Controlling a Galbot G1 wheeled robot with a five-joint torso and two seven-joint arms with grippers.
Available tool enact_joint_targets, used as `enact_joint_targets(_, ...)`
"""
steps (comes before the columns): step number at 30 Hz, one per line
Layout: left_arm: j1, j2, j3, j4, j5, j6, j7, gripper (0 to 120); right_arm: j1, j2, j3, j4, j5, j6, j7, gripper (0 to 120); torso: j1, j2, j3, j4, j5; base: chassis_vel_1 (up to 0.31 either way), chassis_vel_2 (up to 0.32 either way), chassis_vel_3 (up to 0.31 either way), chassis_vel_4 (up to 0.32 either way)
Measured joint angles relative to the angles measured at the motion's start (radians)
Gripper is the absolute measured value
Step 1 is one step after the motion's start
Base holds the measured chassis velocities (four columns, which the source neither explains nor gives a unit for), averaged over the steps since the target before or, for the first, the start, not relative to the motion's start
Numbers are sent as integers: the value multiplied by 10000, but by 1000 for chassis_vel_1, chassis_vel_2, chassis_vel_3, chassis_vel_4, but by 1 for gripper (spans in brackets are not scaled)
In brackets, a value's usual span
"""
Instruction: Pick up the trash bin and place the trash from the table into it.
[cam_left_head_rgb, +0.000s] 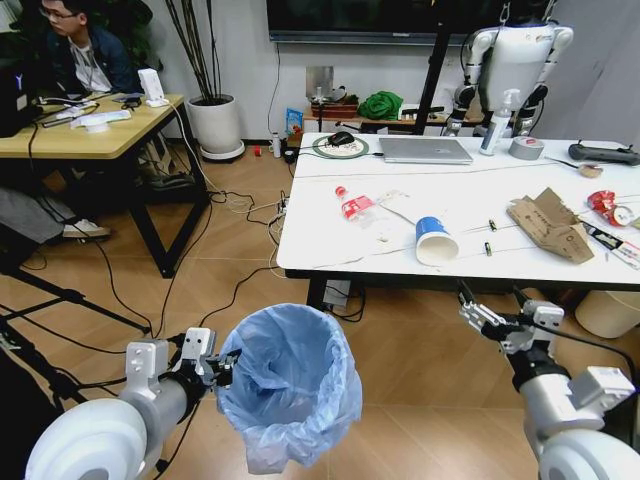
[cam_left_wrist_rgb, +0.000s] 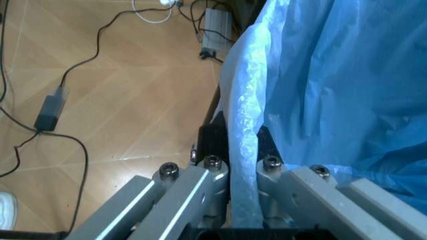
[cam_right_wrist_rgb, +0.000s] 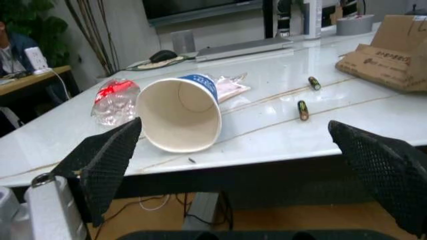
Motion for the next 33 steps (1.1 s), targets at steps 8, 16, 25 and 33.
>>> enact_joint_targets(8,38,142,142,0,-11,0,-41,0,817,-1114,-153,-717,574,-150,255,100,129,329,199,-3,2,0,0,0,0)
enact_joint_targets(16,35,199,193,0,81,0,276,0,1818,-2527,-857,-1470,1566,-516,865,100,210,537,328,0,1,0,0,0,0)
enact_joint_targets(25,-3,147,173,0,105,0,268,0,2366,-2956,-1405,-2363,1798,-508,1085,100,200,512,313,0,0,0,0,0,0)
enact_joint_targets(33,-22,66,141,0,113,0,274,0,3129,-3025,-1852,-2771,2137,-544,1305,98,185,474,292,1,0,0,0,0,0)
